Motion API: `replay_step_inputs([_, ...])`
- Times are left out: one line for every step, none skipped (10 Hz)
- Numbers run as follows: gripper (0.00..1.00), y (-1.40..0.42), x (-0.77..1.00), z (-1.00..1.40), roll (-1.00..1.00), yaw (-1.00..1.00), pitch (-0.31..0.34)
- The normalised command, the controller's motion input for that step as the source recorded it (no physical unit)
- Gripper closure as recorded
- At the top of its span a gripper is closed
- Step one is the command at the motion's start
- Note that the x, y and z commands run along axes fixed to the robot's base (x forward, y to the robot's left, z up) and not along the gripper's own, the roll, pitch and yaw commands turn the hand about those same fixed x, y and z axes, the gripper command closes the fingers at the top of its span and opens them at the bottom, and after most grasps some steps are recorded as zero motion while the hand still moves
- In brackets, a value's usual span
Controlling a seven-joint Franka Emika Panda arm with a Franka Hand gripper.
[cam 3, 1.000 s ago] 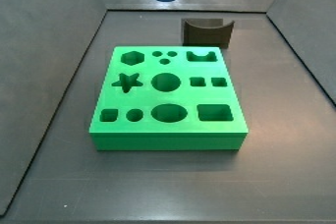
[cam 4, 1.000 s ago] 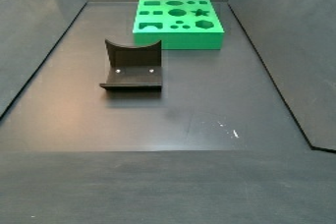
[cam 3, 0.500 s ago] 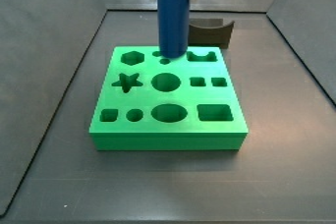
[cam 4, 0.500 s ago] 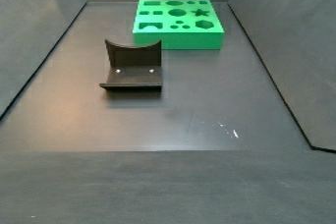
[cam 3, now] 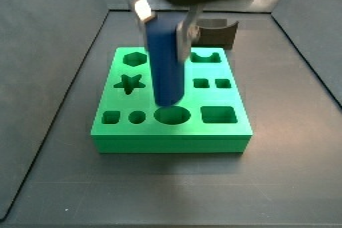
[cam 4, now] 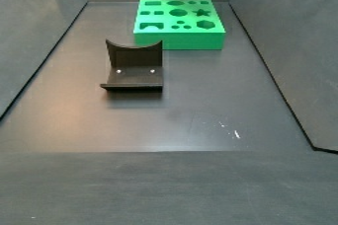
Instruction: Insert the oval object.
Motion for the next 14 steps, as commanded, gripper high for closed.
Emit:
replay_step_inputs([1.0, -0.25, -0.06, -0.73, 0.02, -0.93, -0.147])
replay_step_inputs([1.0, -0.06, 0.0, -0.46, 0.0, -1.0, 0.0])
replay_step_inputs([1.0, 0.0, 0.01, -0.16, 0.02, -0.96, 0.024])
replay_step_inputs([1.0, 0.05, 0.0, -0.12, 0.14, -0.87, 0.054])
replay_step_inputs([1.0, 0.05, 0.02, -0.13, 0.14, -0.88, 0.033])
replay_step_inputs([1.0, 0.07, 0.05, -0.1, 0.15, -0.87, 0.021])
replay_step_inputs([1.0, 0.07, 0.06, -0.09, 0.15, -0.86, 0.013])
replay_step_inputs([1.0, 0.07, 0.11, -0.1, 0.14, -0.88, 0.0])
replay_step_inputs([1.0, 0.08, 0.15, -0.13, 0.16, -0.87, 0.0])
replay_step_inputs([1.0, 0.09, 0.17, -0.16, 0.17, -0.85, 0.0])
replay_step_inputs([1.0, 0.08, 0.17, -0.16, 0.17, -0.85, 0.0])
replay_step_inputs([1.0, 0.06, 0.19, -0.17, 0.16, -0.87, 0.0])
replay_step_inputs([1.0, -0.08, 0.12, -0.27, 0.07, -0.93, -0.004])
replay_step_inputs([1.0, -0.2, 0.03, -0.4, 0.04, -0.96, 0.0])
